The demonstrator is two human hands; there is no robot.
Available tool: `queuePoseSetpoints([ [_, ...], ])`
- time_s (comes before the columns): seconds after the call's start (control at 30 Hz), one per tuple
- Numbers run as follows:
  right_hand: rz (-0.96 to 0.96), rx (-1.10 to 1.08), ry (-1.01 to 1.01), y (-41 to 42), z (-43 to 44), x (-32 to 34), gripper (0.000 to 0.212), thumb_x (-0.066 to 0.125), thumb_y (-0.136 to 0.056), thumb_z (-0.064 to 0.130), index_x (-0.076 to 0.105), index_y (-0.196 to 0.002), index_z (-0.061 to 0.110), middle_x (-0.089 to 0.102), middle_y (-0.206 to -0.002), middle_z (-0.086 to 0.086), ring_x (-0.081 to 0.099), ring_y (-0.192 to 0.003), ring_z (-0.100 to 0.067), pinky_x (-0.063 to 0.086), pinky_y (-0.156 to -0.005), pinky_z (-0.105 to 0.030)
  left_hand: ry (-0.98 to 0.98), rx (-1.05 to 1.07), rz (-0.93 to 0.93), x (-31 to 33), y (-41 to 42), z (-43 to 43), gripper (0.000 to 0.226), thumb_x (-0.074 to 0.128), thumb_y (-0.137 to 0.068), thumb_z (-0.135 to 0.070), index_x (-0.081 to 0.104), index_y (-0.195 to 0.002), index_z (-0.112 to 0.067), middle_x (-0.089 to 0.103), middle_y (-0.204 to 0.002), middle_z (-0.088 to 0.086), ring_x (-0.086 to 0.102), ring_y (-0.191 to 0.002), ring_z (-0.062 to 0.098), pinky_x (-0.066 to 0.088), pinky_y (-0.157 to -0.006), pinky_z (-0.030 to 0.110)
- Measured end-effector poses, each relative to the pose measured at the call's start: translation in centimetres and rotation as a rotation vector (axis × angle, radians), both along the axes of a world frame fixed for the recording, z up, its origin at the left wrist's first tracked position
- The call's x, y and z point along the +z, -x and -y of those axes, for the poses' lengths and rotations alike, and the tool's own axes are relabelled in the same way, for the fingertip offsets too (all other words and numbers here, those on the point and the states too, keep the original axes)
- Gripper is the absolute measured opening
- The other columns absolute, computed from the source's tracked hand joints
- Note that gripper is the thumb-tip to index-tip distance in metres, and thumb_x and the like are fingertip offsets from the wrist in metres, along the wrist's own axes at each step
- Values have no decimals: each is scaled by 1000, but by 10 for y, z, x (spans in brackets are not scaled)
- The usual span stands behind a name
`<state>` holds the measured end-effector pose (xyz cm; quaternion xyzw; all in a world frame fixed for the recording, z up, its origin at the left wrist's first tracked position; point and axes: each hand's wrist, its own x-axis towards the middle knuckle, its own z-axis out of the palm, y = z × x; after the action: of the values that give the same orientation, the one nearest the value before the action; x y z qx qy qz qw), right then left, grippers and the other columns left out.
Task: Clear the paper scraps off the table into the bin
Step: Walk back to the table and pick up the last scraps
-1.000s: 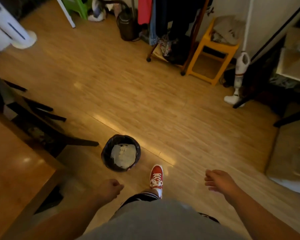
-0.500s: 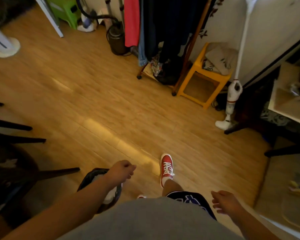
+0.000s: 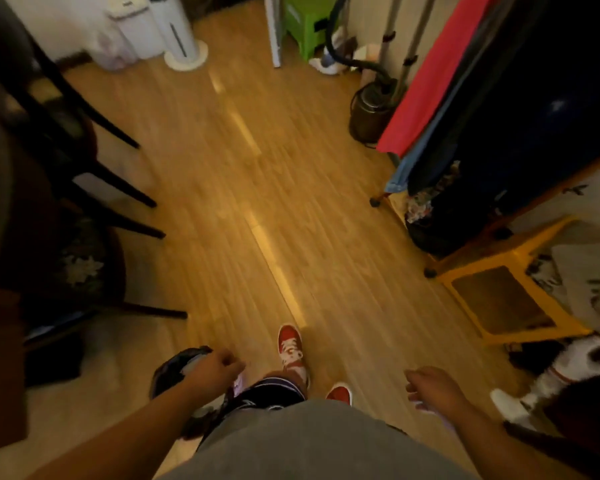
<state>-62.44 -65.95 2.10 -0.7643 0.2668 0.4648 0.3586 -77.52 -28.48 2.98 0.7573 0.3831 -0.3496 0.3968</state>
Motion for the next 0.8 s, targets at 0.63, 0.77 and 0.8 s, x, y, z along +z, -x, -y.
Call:
queuePoseSetpoints([
  [0.63,116,377,54,-305,-246,5,17,54,-94,13,62,-91,-1,59,-81,-18,54,-68,-26,42,-58,-31,30,409,28,-19,-184,-199,21,61,-89,-36,64,-81,-17,70,-78,6,67,-74,21,53,-69,34],
  [0.77,8,339,127,-364,-256,0,19,54,-93,13,52,-76,6,49,-68,-13,44,-53,-21,32,-50,-27,40,358,104,-8,-271,-224,20,57,-91,-40,63,-87,-21,70,-86,3,67,-80,19,56,-72,34],
  [0.8,-13,328,150,-381,-260,-4,22,54,-93,11,48,-72,9,45,-63,-11,40,-49,-20,28,-49,-25,45,369,127,-5,-293,-231,20,57,-91,-40,63,-88,-22,70,-86,2,67,-81,18,56,-72,34],
])
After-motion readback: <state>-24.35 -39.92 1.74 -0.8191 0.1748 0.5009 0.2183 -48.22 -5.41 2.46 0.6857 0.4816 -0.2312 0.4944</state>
